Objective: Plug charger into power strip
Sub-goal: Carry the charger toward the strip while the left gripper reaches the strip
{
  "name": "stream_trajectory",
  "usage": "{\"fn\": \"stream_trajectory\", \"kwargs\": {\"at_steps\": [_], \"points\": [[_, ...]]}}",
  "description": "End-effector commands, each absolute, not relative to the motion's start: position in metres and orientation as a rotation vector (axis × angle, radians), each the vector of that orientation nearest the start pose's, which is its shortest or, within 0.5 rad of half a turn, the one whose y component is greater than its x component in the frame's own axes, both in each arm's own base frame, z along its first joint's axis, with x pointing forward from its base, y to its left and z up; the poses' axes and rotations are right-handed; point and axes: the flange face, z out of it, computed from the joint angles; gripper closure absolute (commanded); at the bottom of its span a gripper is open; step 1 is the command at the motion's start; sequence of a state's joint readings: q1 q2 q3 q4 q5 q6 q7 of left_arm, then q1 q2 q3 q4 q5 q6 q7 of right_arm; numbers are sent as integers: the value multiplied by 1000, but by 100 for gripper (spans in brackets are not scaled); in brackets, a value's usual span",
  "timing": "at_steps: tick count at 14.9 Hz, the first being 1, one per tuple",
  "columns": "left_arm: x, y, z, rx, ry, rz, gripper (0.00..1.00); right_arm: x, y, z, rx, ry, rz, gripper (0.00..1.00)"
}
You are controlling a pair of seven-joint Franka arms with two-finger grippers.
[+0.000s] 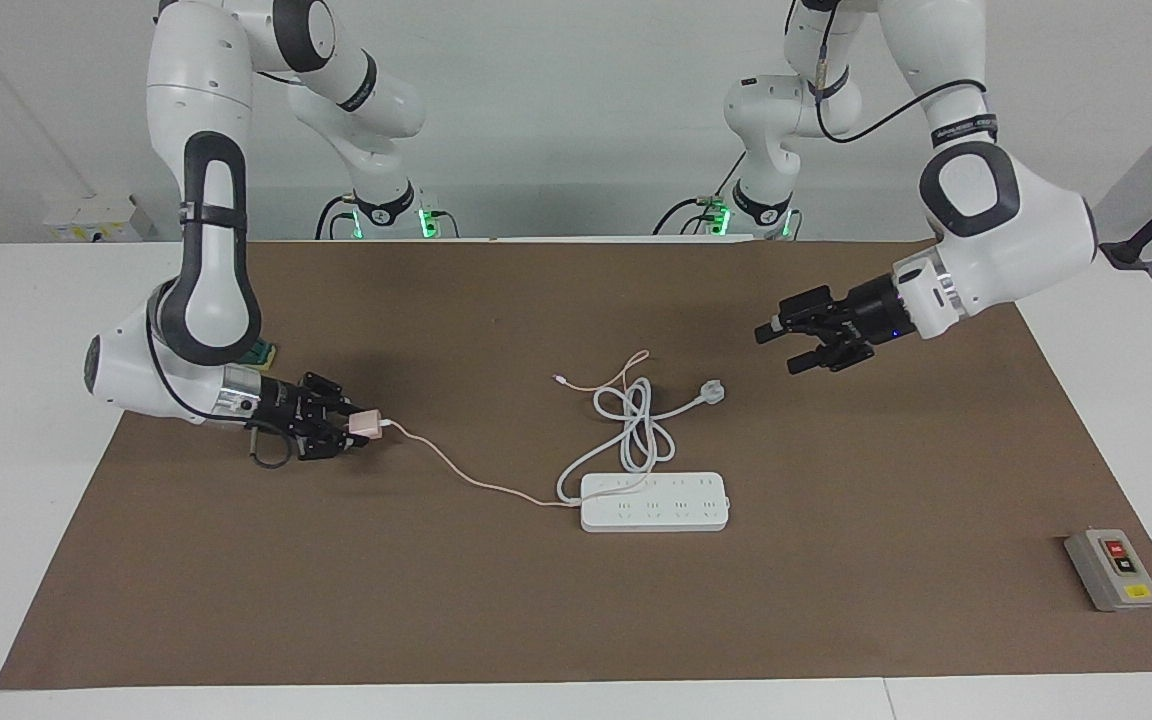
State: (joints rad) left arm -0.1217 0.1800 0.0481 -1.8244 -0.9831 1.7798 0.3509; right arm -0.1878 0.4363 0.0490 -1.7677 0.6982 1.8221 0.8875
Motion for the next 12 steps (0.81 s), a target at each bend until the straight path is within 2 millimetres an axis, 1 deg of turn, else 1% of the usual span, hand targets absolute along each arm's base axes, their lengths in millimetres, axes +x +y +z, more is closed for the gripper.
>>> {"fn": "stream_trajectory", "kwargs": {"at_steps": [1, 2, 3, 4, 5, 6, 7, 8, 9, 10, 11, 12], "points": [[588, -140, 413, 2030, -21, -119, 0, 637, 25, 371, -1992, 1608, 778, 100], [593, -148, 397, 1967, -39, -111, 0, 638, 46, 384, -1983, 1619, 783, 100], [596, -153, 389, 1914, -41, -94, 0, 637, 72, 397, -1980, 1629, 787, 100], [596, -158, 378, 1879, -11, -106, 0, 638, 102, 408, -1962, 1619, 810, 100], [594, -164, 364, 1848, 27, -124, 0, 638, 127, 418, -1946, 1616, 824, 100], [593, -168, 354, 1817, 68, -131, 0, 638, 147, 426, -1942, 1625, 828, 100], [594, -169, 351, 1792, 92, -132, 0, 638, 168, 434, -1934, 1639, 820, 100], [593, -177, 349, 1771, 94, -144, 0, 636, 191, 439, -1929, 1653, 809, 100], [592, -180, 349, 1749, 96, -152, 0, 631, 219, 442, -1935, 1654, 799, 100], [592, -182, 349, 1721, 97, -164, 0, 628, 241, 442, -1927, 1663, 774, 100], [592, -183, 346, 1701, 114, -167, 0, 623, 262, 443, -1924, 1665, 755, 100], [593, -184, 340, 1693, 124, -176, 0, 616, 287, 444, -1922, 1668, 741, 100]]}}
